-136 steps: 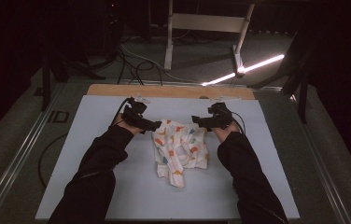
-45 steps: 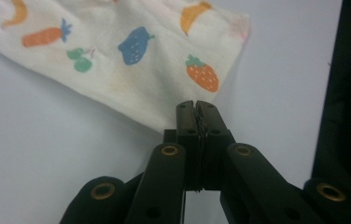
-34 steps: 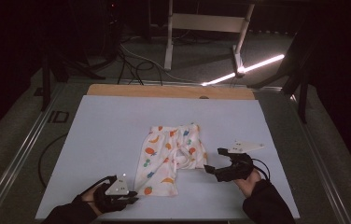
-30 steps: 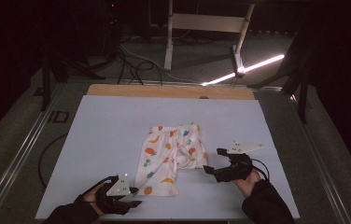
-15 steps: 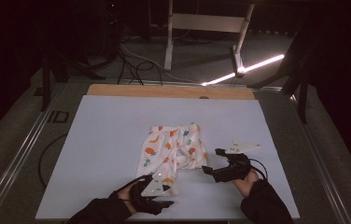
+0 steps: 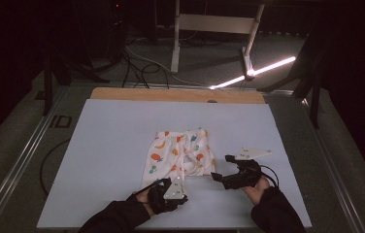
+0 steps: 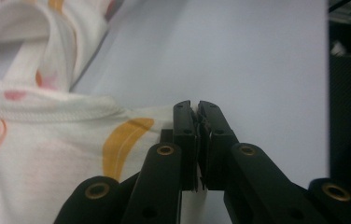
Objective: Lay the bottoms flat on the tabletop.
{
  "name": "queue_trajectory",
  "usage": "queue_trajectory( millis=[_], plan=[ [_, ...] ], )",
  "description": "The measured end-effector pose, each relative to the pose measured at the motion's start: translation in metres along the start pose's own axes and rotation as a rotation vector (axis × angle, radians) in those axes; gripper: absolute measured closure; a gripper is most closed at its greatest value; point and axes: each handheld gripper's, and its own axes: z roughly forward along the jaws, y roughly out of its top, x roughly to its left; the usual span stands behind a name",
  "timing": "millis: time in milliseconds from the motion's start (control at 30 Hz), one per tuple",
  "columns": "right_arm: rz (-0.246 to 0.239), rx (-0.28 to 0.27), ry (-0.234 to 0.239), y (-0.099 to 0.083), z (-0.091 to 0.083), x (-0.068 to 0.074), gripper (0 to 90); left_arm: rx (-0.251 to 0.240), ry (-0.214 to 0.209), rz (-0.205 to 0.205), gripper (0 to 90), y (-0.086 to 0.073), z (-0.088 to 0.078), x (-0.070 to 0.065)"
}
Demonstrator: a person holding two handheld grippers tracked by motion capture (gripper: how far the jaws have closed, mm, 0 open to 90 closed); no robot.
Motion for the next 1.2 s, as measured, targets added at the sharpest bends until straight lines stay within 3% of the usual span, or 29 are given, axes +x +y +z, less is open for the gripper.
queue_trajectory(
  millis=[100, 300, 400, 467, 567, 633, 700, 767, 833, 900, 1033, 1200],
  plan=[
    [0.001, 0.005, 0.002, 0.0, 0.002, 0.0, 11.4, -0.032, -0.013, -0.012, 86.2, 0.003, 0.001, 0.0],
    [0.003, 0.01, 0.005, -0.001, 0.005, 0.001, 11.5, 0.02, -0.028, 0.004, 80.8, -0.002, 0.013, 0.001],
    [0.005, 0.013, 0.003, -0.003, 0.006, 0.0, 11.4, 0.018, -0.038, 0.003, 76.5, -0.002, 0.012, 0.002],
    [0.007, 0.02, -0.001, -0.005, 0.009, -0.002, 11.4, -0.011, -0.047, -0.006, 67.2, -0.001, 0.007, 0.002],
    [0.016, 0.031, -0.009, -0.008, 0.013, -0.003, 11.6, -0.059, -0.01, -0.016, 49.2, 0.0, -0.009, 0.005],
    [0.02, 0.047, -0.025, -0.009, 0.015, -0.003, 11.6, -0.093, 0.019, -0.045, 39.4, 0.0, -0.02, 0.008],
    [0.022, 0.045, -0.014, -0.011, 0.017, -0.003, 11.4, -0.111, 0.045, -0.057, 27.8, -0.002, -0.031, 0.01],
    [0.034, 0.051, -0.022, -0.013, 0.021, -0.004, 11.4, -0.134, 0.043, -0.069, 17.0, -0.007, -0.04, 0.012],
    [0.038, 0.071, -0.027, -0.017, 0.026, -0.006, 12.7, -0.159, 0.068, -0.1, 13.5, -0.014, -0.048, 0.012],
    [0.035, 0.088, -0.038, -0.02, 0.03, -0.007, 15.8, -0.146, 0.086, -0.116, 5.1, -0.022, -0.052, 0.012],
    [0.025, 0.129, -0.061, -0.024, 0.039, -0.004, 31.7, -0.136, 0.11, -0.143, 5.1, -0.041, -0.062, 0.011],
    [0.01, 0.137, -0.087, -0.022, 0.045, -0.001, 36.6, -0.17, 0.144, -0.182, 14.9, -0.049, -0.071, 0.016]
  ],
)
